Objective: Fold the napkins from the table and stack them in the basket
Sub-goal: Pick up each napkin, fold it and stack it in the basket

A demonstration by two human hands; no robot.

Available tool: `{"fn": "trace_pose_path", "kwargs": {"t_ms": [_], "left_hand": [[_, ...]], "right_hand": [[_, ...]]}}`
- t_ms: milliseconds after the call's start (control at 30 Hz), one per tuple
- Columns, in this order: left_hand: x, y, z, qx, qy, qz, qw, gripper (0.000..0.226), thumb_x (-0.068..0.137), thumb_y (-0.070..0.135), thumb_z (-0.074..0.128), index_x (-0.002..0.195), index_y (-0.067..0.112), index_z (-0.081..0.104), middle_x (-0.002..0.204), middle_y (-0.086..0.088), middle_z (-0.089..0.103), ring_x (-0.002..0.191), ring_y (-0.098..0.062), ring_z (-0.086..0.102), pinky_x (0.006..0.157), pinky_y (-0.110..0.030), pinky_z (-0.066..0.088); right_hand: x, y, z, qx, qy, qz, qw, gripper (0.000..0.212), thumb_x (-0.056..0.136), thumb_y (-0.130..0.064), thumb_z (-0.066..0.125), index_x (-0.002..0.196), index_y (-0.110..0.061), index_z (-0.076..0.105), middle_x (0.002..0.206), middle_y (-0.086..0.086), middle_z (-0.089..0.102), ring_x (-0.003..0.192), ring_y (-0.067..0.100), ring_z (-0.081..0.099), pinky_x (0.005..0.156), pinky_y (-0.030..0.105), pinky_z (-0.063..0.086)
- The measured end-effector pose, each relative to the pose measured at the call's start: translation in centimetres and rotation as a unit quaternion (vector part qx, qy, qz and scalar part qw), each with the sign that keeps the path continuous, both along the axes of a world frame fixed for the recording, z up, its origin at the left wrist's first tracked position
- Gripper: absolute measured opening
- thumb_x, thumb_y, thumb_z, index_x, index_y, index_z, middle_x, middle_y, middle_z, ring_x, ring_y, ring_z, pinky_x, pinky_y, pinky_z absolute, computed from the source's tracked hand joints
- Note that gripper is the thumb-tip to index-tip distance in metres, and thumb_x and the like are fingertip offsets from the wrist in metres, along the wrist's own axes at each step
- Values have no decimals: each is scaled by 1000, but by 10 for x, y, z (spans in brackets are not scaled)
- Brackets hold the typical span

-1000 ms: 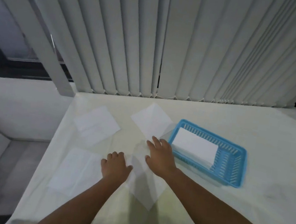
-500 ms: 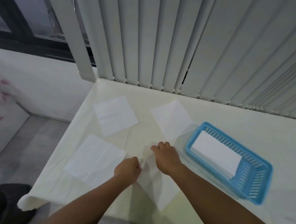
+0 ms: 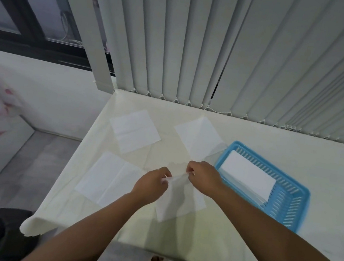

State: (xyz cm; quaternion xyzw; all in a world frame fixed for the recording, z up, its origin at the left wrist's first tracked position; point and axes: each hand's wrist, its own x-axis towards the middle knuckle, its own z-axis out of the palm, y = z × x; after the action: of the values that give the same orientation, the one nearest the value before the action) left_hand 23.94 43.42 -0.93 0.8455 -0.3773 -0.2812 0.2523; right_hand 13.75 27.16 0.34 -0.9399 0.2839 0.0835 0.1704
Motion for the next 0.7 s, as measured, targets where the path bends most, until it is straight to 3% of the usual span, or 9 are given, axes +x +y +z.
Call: {"fn": "trace_pose_path", "kwargs": {"t_ms": [100,233,333,500,700], "left_hand": [[-7,3,-5,16,29,-11,999,23,84,21,45,98,27,61,92,10,65,89,-15,59,75,-31,49],[-15,6,-4,44,91,-25,995,23,85,39,46,96,30,64,79,10,63,77,-13,58,67,-27,43],[-17,7,-11,52,48,-2,997,28,91,43,40,96,27,63,89,6,67,85,-16,61,73,-30,48],[-18,1,-29,67,-50,6,996,29,93,34,46,117,24,59,115,3,60,110,-16,56,89,-32,49],[-25,-9,-38,86,-68,-13,994,29,92,30,51,119,23,57,118,2,57,114,-16,53,92,-34,48]], "right_hand": [[-25,9,-4,-6,-1,16,1000,18,94,-26,49,104,-20,63,99,2,67,82,15,57,73,27,46],[-55,24,-15,-17,-26,43,999,23,92,-27,51,106,-22,67,107,-3,69,95,15,57,87,29,41],[-74,28,-27,-5,-17,48,999,27,90,-28,51,111,-26,66,116,-8,65,105,13,55,99,28,35],[-90,39,-40,-13,-19,49,999,35,91,-25,47,123,-27,61,134,-7,57,120,15,51,111,33,32],[-91,47,-47,-30,23,47,998,48,98,-35,39,144,-22,40,156,2,32,141,25,33,118,44,16]]}}
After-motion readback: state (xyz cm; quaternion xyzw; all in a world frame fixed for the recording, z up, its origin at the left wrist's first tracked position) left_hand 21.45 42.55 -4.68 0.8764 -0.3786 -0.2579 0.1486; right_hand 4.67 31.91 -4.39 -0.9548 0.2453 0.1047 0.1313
